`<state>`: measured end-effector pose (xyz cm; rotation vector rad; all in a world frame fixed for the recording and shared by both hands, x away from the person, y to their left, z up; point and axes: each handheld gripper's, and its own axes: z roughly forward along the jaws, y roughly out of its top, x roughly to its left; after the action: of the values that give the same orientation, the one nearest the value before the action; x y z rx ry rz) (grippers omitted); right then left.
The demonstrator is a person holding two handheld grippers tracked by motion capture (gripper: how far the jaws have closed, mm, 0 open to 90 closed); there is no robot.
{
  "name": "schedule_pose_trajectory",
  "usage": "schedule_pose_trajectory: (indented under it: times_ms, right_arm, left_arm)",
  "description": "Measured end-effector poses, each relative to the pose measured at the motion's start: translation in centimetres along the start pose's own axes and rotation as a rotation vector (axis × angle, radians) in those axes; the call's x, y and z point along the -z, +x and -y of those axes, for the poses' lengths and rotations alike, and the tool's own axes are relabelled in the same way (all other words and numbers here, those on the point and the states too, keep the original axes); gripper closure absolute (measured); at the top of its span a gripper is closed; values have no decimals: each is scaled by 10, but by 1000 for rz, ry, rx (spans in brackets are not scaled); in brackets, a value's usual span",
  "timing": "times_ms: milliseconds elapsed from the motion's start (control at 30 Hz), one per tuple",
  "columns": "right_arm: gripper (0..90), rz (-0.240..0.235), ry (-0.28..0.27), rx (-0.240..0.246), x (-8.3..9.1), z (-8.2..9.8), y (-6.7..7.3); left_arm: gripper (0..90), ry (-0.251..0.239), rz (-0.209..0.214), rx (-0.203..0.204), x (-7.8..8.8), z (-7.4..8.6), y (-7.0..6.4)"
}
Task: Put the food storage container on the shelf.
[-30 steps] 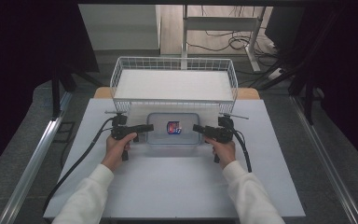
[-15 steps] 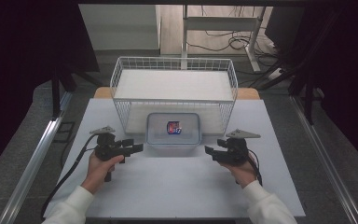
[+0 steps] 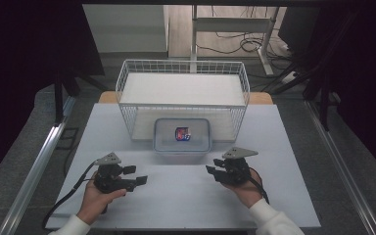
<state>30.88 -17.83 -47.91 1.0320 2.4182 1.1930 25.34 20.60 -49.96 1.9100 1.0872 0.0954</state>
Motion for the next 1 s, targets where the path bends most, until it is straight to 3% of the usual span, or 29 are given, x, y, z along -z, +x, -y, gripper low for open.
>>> schedule_pose_trajectory:
  times_ms: [33,100,233,467,500,700,900,1000]
  right_arm:
    - [676,-4,9,8,-2,0,2]
    - [796,-8,37,47,-11,-1,8]
    - [876,-11,63,86,-23,-3,16]
    - [890,1,90,152,-61,-16,32]
    - [891,-2,96,149,-74,-21,34]
    - [891,16,111,151,-103,-30,40]
    - [892,27,111,110,-112,-35,31]
    - [892,33,117,115,-113,-35,33]
  left_arm:
    - [296,3,-17,-19,1,2,-2]
    - [298,6,-9,-23,1,4,-7]
    - [304,19,1,-10,-4,5,-8]
    - [313,15,-7,-12,-3,4,-7]
    - [314,20,-13,-18,-3,5,-7]
    - [311,22,-28,-27,-3,5,-7]
    - [311,19,-38,-32,-1,5,-7]
    - [311,20,-38,-33,-1,5,-7]
